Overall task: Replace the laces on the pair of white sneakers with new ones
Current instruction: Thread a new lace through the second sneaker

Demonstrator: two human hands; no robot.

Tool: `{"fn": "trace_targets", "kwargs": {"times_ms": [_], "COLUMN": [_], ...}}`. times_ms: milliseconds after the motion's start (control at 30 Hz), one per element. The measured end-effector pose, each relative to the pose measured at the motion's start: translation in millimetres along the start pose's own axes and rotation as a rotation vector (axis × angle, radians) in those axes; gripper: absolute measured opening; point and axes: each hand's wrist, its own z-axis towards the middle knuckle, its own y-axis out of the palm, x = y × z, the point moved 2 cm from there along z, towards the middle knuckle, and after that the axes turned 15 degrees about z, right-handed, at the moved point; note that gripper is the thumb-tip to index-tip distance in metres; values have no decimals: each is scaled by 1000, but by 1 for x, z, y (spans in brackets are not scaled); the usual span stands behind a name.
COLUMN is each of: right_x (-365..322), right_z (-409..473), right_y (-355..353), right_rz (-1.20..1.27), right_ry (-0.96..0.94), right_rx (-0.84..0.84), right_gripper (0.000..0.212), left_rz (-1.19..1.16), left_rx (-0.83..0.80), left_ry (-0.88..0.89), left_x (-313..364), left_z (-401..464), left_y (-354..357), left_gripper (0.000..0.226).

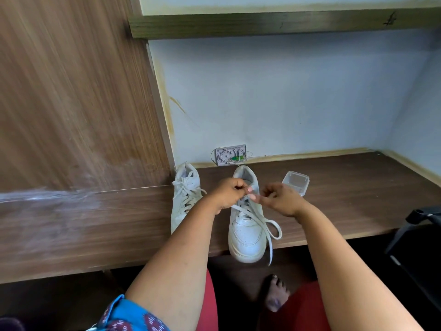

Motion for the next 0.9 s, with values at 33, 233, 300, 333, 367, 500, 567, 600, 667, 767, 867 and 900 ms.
{"fn": "trace_targets", "kwargs": {"times_ms": [33, 233, 300, 333, 367, 500, 567, 600, 667, 767, 867, 900], "right_x": [-4, 2, 7, 11, 15, 28, 34, 37, 42, 39, 23, 20], "right_z": [3, 12, 12, 11, 11, 10, 14, 16, 17, 19, 25, 27], "right_y": [8, 17, -2, -12, -22, -43, -42, -42, -40, -26, 0, 8], "right_rz": [40, 74, 59, 39, 16, -21, -76, -94, -110, -111, -110, -129], "right_ry": [-62, -98, -67, -59, -52, -16, 11, 30, 73, 36, -85, -133], "right_rx": [22, 23, 53, 82, 114, 202, 226, 245, 278, 234, 176, 180], "right_gripper": [34, 17, 20, 21, 22, 29, 28, 25, 20, 31, 28, 26], "left_rz": [3, 57, 197, 309, 406, 418, 535, 637, 810, 1020, 930, 902], "left_rx": [11, -37, -44, -54, -66, 18, -46, -122, -274, -215, 46, 96], "left_ry": [-2, 10, 12, 16, 4, -110, -156, -192, -258, -198, -85, -31], "left_x": [1, 0, -2, -3, -7, -27, -34, -35, -34, -25, -9, -2], "left_z": [0, -4, -5, -7, -6, -11, -11, -11, -12, -9, 0, 2], "left_y": [0, -8, -23, -32, -42, -81, -86, -83, -76, -62, -42, -33], "left_gripper": [18, 13, 25, 21, 13, 32, 31, 26, 24, 36, 39, 37]}}
